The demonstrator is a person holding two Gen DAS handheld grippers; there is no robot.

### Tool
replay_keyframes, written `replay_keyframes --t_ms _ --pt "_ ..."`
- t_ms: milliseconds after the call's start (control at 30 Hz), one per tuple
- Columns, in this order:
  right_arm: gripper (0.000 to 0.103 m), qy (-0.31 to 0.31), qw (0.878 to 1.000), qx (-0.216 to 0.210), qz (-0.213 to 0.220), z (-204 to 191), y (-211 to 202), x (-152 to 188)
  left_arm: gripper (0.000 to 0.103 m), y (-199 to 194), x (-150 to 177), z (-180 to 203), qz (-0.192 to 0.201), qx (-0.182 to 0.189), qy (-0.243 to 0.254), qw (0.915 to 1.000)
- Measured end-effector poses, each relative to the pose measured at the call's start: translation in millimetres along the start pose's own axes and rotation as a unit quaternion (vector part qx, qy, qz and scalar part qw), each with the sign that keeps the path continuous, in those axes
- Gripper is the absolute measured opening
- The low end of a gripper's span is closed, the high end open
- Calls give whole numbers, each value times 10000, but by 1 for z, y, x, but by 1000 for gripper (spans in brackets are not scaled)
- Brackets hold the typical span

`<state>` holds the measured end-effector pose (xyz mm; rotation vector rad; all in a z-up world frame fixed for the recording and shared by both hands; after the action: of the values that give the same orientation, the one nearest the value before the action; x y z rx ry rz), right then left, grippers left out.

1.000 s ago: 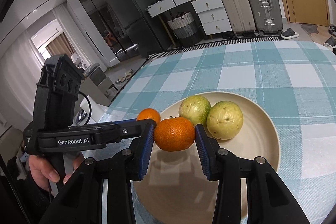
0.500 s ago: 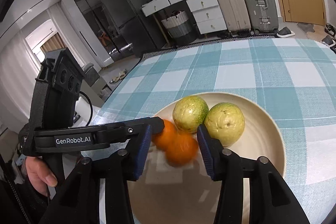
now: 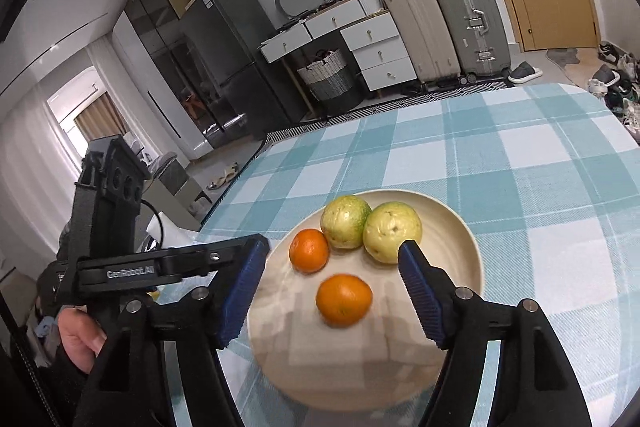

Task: Organize fruits
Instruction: 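Carry both oranges onto the cream plate beside the citrus and release, then move both tools back toward the remaining fruits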

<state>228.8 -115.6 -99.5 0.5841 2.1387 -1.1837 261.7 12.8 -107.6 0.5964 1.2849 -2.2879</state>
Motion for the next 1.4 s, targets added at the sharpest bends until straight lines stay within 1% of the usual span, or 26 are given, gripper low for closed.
replay_keyframes --t_ms 67,133,300,333,400,700,800,867,933,1067,1133,1200,1400 --pt "74 -9 10000 46 18 0 -7 2 70 -9 4 5 57 -71 65 9999" --pt "80 -24 10000 65 45 0 -13 3 73 -18 8 10 113 -135 135 9998" --pt "83 -39 9998 100 161 -3 -32 6 78 -38 19 22 191 -259 282 9991" --pt "87 -31 9998 99 168 -3 -35 7 78 -42 21 24 213 -266 291 9990" --pt "90 -35 9997 119 214 -5 -43 8 79 -50 25 28 258 -312 310 9987" --pt "94 -164 9992 149 336 -15 -75 19 82 -80 55 45 328 -535 451 9970" --pt "99 -202 9989 145 388 -18 -83 23 83 -86 62 48 383 -602 478 9963" --pt "99 -236 9988 137 408 -20 -88 28 84 -92 70 52 462 -722 630 9943" --pt "99 -267 9988 126 389 -22 -92 32 87 -96 79 55 492 -851 733 9925" --pt "101 -311 9986 136 413 -23 -103 41 91 -100 96 59 447 -830 737 9928" --pt "101 -293 9987 132 397 -22 -106 47 95 -102 105 59 429 -814 693 9933" --pt "101 -279 9989 111 365 -22 -109 52 101 -104 112 59 432 -781 641 9939" --pt "102 -333 9989 148 295 -22 -119 69 102 -95 132 57 243 -770 541 9953"
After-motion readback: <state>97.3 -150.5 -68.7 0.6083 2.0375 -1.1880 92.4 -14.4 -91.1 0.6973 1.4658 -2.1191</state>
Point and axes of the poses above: each gripper's, at about its wrist camera, not at the fingertips, and y roughly the way its jaws point, z to its right, x to its underside, the point moved 8 cm from there along y, roughly the way its jaws point, and after that the axes turned 3 degrees about x, right-handed, at the moved point
